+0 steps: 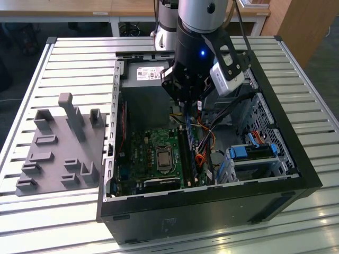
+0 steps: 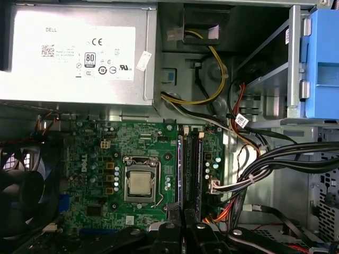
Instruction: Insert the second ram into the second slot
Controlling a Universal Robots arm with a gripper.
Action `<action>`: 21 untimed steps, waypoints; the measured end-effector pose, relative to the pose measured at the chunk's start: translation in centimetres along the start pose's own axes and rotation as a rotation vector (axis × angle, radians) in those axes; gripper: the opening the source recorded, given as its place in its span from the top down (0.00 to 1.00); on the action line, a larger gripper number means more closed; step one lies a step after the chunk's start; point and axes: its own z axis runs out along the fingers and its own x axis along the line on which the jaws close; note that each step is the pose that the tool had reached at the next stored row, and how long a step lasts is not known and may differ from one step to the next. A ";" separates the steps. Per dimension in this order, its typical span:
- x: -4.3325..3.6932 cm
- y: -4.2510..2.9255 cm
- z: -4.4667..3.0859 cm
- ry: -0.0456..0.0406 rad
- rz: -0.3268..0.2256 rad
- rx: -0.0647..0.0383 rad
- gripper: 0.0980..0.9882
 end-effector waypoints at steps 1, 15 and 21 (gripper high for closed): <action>0.00 0.00 0.07 0.0000 0.000 0.000 0.96; 0.01 -0.02 1.26 0.0012 0.000 0.003 0.96; 0.00 -0.04 2.05 0.0025 0.000 0.003 0.96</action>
